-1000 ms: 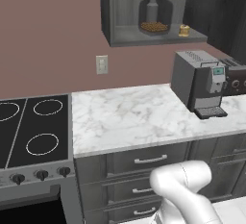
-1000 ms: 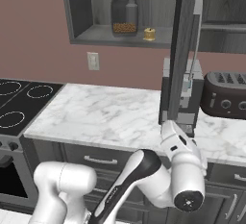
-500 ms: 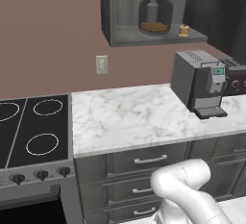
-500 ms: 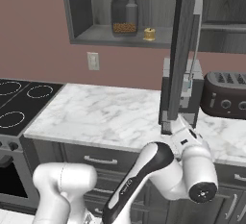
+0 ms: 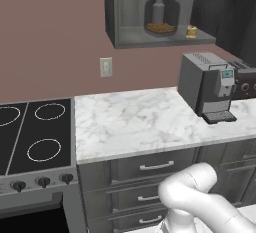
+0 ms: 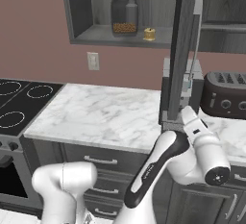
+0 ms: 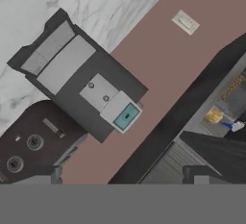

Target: Pick the jar and candle from the dining table and place them in the open cabinet. Close the cabinet after placing the objects.

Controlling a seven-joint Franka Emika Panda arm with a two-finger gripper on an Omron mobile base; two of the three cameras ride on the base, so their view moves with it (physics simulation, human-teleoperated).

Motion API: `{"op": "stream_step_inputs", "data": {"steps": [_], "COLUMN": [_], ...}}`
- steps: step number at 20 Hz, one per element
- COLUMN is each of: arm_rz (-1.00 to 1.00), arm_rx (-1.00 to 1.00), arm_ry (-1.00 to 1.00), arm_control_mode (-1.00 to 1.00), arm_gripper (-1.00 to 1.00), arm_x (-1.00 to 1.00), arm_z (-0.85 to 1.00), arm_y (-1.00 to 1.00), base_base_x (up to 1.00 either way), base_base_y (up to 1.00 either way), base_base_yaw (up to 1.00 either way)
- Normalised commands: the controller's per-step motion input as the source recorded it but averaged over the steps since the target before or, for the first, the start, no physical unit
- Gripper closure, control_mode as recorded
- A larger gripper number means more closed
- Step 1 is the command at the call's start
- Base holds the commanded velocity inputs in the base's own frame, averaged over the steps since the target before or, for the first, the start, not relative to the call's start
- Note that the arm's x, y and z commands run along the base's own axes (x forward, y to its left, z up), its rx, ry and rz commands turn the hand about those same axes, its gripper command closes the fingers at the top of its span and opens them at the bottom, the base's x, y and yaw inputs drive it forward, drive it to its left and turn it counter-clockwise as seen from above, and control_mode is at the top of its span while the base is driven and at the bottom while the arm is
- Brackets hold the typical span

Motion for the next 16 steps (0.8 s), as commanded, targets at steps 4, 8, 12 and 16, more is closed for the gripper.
{"op": "stream_step_inputs", "data": {"steps": [4, 8, 12, 16], "arm_rz": [0.05, 0.04, 0.10, 0.15], "arm_rx": [0.04, 0.08, 0.07, 0.02], "arm_ry": [0.00, -0.01, -0.12, -0.19], "arm_control_mode": [-1.00, -1.00, -1.00, -1.00], "arm_gripper": [-1.00, -1.00, -1.00, -1.00], "arm_x": [0.26, 0.11, -0.01, -0.19], "arm_z": [-0.12, 0.00, 0.05, 0.24], "arm_y": [-0.43, -0.49, -0.33, 0.00], "base_base_x": [0.00, 0.00, 0.00, 0.00], "base_base_y": [0.00, 0.00, 0.00, 0.00], "base_base_yaw": [0.00, 0.00, 0.00, 0.00]}}
